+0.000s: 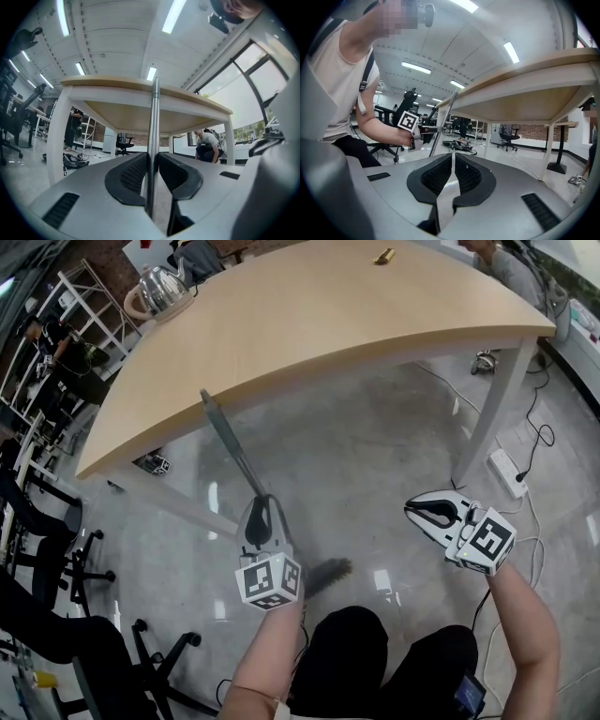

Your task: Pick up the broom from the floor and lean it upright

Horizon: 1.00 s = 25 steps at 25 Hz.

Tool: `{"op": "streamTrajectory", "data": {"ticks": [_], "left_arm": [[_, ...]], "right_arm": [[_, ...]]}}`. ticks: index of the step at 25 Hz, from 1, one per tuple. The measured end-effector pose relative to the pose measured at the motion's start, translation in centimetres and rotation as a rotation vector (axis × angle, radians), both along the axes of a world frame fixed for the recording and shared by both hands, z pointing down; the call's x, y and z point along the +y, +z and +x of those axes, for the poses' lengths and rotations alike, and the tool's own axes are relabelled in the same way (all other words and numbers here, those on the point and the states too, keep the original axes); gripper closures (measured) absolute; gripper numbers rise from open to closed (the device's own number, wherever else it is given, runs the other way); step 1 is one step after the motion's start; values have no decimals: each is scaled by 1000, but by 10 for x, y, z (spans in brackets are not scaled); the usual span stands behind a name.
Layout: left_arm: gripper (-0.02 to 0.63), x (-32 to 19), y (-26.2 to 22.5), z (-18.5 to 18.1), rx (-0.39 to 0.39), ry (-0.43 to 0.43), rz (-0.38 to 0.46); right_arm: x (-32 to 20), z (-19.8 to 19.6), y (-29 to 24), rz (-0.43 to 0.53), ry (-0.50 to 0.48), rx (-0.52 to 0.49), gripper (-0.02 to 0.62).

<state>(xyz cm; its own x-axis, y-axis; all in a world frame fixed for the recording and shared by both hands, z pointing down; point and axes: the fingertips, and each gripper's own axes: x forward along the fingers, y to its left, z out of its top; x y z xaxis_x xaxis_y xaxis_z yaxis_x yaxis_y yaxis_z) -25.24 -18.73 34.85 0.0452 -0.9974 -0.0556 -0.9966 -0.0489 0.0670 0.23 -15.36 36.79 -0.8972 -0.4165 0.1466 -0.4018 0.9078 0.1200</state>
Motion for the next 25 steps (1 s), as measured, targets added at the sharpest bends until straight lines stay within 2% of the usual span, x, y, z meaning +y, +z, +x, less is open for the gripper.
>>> {"op": "streamTrajectory", "data": {"ticks": [9, 25], "left_arm": [[485, -6, 0, 1, -74, 8, -13], [457, 2, -15, 11, -146, 49, 16]], "right_arm": [[-5, -2, 2, 5, 3, 0, 563], [-6, -2, 0, 5, 4, -5, 563]]}}
